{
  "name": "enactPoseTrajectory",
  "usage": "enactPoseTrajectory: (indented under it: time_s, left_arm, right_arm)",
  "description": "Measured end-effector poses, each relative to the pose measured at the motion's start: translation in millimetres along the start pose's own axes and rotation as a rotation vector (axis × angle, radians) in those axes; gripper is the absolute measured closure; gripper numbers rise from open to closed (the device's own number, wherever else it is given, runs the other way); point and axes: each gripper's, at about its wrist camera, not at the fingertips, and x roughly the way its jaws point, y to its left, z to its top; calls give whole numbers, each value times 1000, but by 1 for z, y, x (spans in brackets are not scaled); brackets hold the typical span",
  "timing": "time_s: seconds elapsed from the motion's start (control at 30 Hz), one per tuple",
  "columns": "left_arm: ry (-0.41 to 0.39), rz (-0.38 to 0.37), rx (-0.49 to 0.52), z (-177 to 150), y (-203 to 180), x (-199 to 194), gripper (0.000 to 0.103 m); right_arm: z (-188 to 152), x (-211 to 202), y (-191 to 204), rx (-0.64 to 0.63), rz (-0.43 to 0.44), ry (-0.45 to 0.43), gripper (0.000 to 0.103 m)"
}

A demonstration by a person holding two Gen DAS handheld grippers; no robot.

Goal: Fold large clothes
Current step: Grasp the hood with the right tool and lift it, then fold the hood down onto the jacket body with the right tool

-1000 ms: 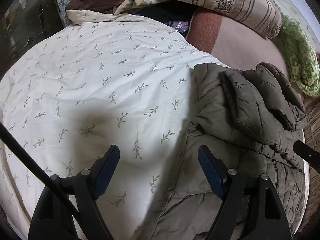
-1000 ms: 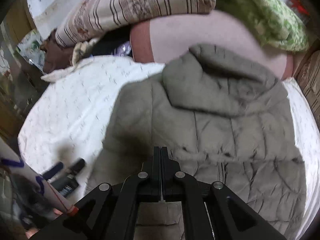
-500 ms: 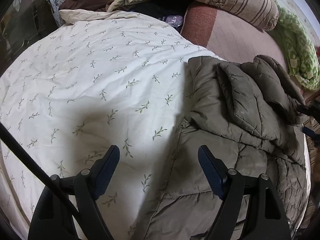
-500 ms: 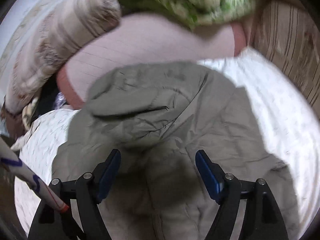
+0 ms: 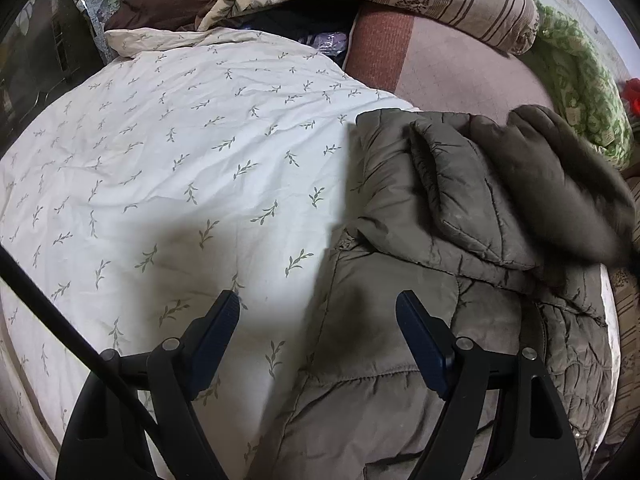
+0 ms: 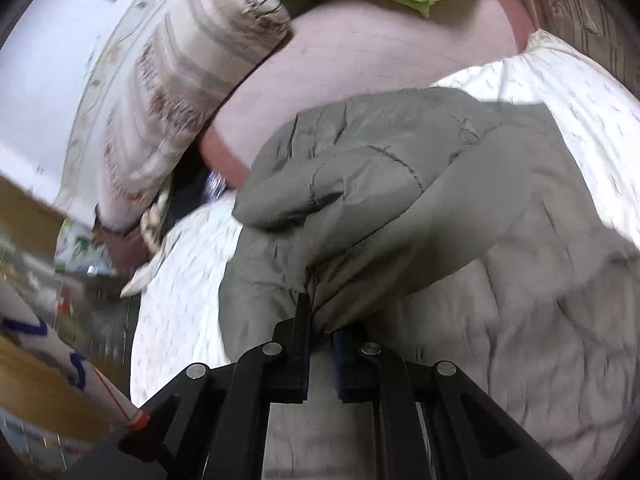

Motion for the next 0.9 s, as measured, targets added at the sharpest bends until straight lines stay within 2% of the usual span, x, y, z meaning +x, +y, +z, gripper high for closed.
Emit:
enactPoseTrajectory:
  time_s: [0.1,0.2,0.3,0.33,0.37,0.43,0.57,0.73,0.83,0.9]
  left_arm:
    - [-5,11,7,-1,-1,-1,23]
    - [-1,14,11,-2,-2,-1,23]
    - [-5,22,6,-1,-1,-1,23]
    - [-7,27,4,-1,-1,-1,23]
    - [-9,29,1,0,0,-1,23]
    - [-10,22,-6,1,2,-1,23]
    - [-14,16,-11,0,4,-5,23]
    - [-31,23,-10,-1,5,-10,23]
    - [-39,29,-13,1,7,-11,23]
    - [-33,35,-12,2,7,-9,23]
  right_arm:
    - [-34,18,-11,-22,-81,70,94]
    - [-47,57,-33,9,-168,119,93]
    - [-48,75,-40,15,-215,117,82]
    - [-47,73,-38,8,-227,110,73]
    - [-48,68,-33,-13,-243,99,69]
    - [-53,47,-19,-93,-260,70,52]
    - [-62,4,3,-225,-309,8,51]
    - [-38,-26,33,-312,-331,-102,51]
    - [-6,-15,57,-333,-363,-165,51]
    - [20,9,64,-335,-397,-172,51]
